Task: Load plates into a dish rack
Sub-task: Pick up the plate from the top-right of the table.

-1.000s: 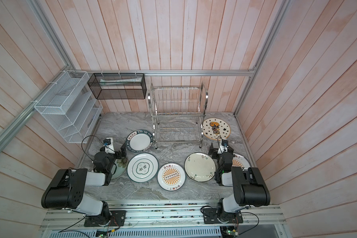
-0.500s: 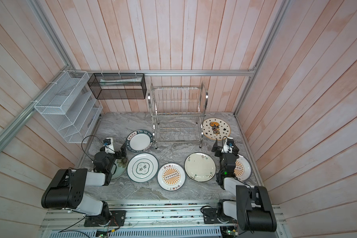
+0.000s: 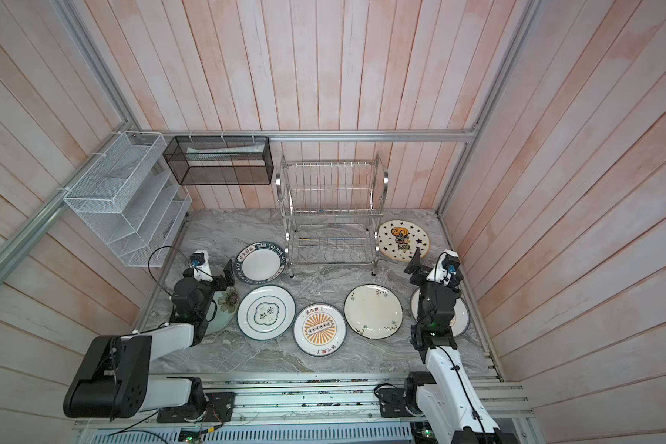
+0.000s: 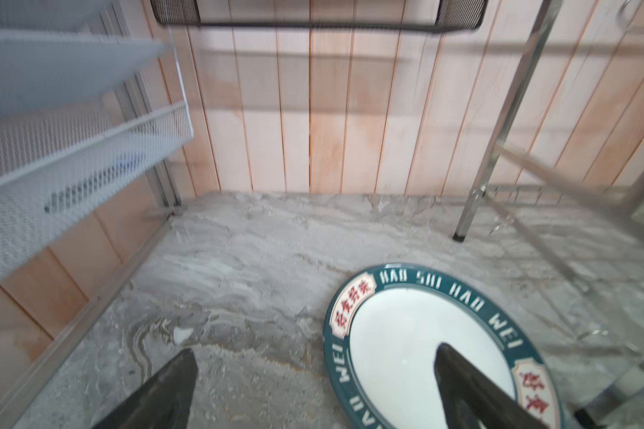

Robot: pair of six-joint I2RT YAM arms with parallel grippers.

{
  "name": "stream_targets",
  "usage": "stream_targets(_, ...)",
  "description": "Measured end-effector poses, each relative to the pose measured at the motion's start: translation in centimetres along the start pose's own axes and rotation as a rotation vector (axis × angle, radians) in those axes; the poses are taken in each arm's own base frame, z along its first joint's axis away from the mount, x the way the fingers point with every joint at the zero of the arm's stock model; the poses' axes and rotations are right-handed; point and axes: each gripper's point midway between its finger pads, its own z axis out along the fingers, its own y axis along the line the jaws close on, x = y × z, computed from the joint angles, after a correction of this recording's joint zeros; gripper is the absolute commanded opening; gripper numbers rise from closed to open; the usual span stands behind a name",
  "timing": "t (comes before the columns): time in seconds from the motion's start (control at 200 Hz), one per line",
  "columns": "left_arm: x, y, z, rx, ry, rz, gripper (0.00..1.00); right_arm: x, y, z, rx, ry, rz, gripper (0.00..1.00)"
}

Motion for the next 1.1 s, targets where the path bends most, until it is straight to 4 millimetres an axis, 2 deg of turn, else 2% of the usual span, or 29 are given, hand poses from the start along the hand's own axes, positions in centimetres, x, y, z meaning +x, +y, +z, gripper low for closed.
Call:
stream_targets(0.075,-3.1,-0.7,-0.6,0.010,-0.048,-0.012,1.00,-0.4,0.5,0.5,-0.016,0.022,0.005,0.98)
stream_targets(0.23,-10.9,-1.8,-1.7,0.046,-0.161,-0.085,1.00,-1.6,1.6,1.9,-0.040,0.064,0.014,0.98)
stream_targets(0.29,-12.9,-2.7,-2.2,0.087,-0.181,-0.114,1.00,-1.7,2.0,2.4,-0.052,0.091,0.014,0.98)
stream_targets(0.375,-14.5,-4.3,-2.4,0.163,-0.177,-0.162,1.00,-1.8,2.8,3.2,-0.080,0.138,0.012,0.98)
stream_targets(0.475,-14.7,-5.6,-2.2,0.223,-0.117,-0.248,1.00,-1.6,3.6,3.9,-0.111,0.194,0.022,0.98)
stream_targets(0.55,-14.3,-6.6,-1.7,0.263,-0.057,-0.313,1.00,-1.6,3.4,4.3,-0.121,0.226,0.035,0.98)
stream_targets(0.765,-12.0,-11.7,-2.3,0.411,0.122,-0.411,1.00,-0.7,0.1,5.0,-0.102,0.322,0.130,0.98)
stream_targets(0.87,-11.9,-13.7,-3.0,0.448,0.178,-0.425,1.00,0.5,-1.1,5.1,-0.102,0.383,0.185,0.98)
stream_targets(0.98,-12.4,-14.7,-3.3,0.459,0.206,-0.446,1.00,2.0,-2.1,5.5,-0.107,0.457,0.247,0.97)
stream_targets(1.1,-11.8,-15.0,-3.4,0.444,0.248,-0.474,1.00,3.4,-3.1,6.0,-0.110,0.519,0.320,0.95)
